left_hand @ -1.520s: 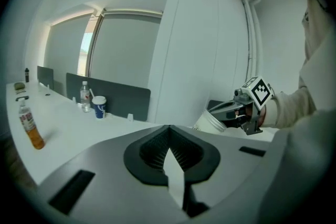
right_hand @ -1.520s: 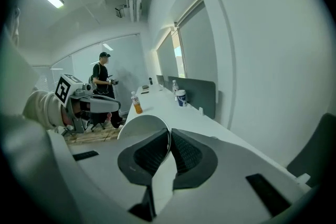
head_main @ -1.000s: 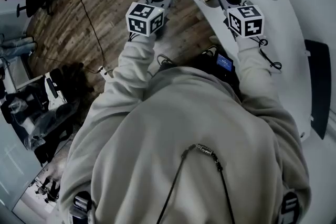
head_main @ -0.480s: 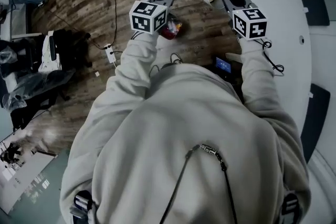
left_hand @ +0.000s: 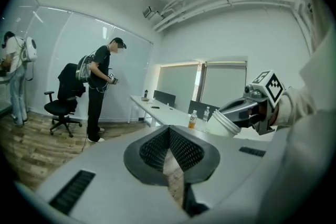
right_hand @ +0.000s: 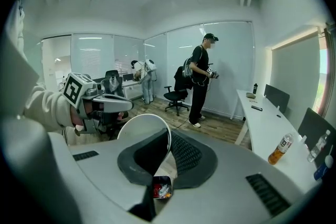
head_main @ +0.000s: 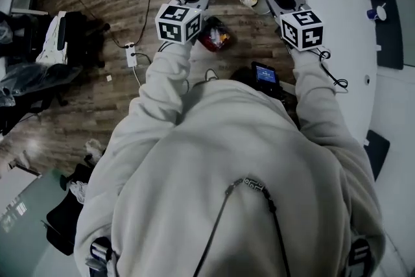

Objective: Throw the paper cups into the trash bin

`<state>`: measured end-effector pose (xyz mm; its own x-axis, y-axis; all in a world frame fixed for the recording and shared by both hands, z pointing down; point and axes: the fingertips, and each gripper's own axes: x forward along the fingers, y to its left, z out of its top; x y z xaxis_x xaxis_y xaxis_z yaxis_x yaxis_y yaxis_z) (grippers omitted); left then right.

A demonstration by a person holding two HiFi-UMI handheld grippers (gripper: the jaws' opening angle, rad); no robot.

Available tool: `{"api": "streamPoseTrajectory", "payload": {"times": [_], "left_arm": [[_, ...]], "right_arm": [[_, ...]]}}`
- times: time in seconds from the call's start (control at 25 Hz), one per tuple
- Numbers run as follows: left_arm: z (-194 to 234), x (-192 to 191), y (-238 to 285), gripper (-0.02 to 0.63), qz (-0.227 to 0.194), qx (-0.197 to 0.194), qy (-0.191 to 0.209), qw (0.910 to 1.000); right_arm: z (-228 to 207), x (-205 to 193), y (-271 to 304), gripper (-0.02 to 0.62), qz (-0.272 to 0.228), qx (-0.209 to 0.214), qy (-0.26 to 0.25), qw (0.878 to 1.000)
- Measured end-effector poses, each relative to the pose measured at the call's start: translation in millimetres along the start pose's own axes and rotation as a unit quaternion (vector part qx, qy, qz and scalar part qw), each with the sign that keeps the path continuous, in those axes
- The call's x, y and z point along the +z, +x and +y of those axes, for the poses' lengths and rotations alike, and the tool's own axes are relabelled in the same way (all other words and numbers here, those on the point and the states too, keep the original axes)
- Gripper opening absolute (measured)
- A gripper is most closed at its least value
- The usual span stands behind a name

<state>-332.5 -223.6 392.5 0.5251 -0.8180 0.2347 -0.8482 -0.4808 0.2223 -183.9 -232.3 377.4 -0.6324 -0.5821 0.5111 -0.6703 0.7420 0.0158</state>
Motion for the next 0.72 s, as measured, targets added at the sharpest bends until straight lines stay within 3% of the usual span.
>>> {"api": "streamPoseTrajectory", "payload": {"times": [0.36, 0.72], "left_arm": [[36.5, 7.9, -17.7, 0.003, -0.006, 0.05, -0.013, 0.9987], [56.4, 3.2, -15.9, 0.003, -0.009, 0.083, -0.028, 0.9961]], "right_arm": [[14.8, 35.6, 51.4, 0.038, 0.005, 0.064, -0.03, 0.998], [5.2, 39.1, 81.0, 0.038, 0.004, 0.089, -0.021, 0.996]]}}
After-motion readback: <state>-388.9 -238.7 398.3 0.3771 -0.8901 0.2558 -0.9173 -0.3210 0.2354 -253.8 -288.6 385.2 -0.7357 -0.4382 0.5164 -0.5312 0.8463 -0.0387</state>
